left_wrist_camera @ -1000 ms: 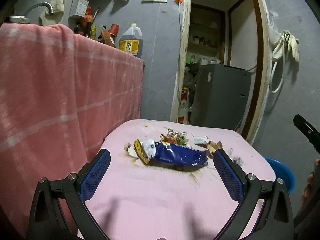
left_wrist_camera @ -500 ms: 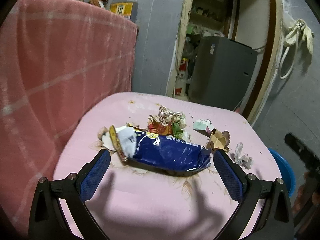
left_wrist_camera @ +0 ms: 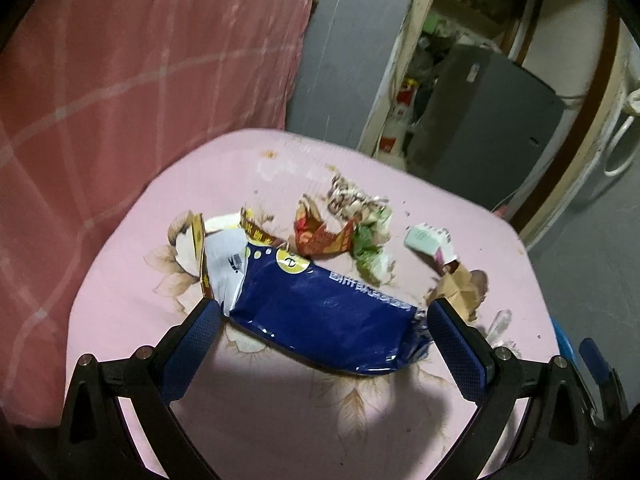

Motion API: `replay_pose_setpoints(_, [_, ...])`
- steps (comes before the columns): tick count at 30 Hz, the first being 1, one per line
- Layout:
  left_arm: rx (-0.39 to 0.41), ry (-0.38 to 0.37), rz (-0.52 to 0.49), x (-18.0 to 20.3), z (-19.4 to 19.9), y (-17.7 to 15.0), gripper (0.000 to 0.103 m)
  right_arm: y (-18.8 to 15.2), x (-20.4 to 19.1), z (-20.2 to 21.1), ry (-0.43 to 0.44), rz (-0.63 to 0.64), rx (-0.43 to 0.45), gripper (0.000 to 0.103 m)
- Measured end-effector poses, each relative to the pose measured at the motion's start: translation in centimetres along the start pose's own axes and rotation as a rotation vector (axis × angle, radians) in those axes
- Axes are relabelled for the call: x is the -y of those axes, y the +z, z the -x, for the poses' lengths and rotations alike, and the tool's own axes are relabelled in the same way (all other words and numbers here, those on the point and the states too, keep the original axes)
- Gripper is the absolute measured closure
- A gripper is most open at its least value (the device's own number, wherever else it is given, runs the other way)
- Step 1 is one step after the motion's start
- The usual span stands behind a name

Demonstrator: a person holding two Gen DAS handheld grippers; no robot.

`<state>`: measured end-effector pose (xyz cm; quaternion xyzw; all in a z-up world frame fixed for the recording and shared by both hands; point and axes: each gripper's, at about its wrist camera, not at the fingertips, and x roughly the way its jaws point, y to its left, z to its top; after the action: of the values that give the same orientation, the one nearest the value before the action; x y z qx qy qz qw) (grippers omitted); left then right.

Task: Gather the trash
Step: 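Move the left tool toward the blue wrapper while the right tool approaches the crumpled foil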

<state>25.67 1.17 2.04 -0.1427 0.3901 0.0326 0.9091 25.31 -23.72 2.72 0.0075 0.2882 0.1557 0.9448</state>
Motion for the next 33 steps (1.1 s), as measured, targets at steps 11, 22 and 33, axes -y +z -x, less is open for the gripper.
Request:
replay_pose_setpoints(11, [-0.033,-0.025,0.003,-2.2,0.4,-1.6,0.004,-0.4,-0.7,-1.7,0.071,-0.009,-0.081,0.018])
replay_pose_setpoints(22, [-0.015,-0.122,0.017,-2.9,1.5,-1.9,0.005,-0.6,-3.7,-5.0,0.126,0.069,-0.201,0.065])
replay_pose_setpoints(33, [0.041,-0.148,-0.008,-3.2,3.7,-3.0,0.005,-0.8,-3.1,-4.0,0.128,0.060,-0.164,0.092])
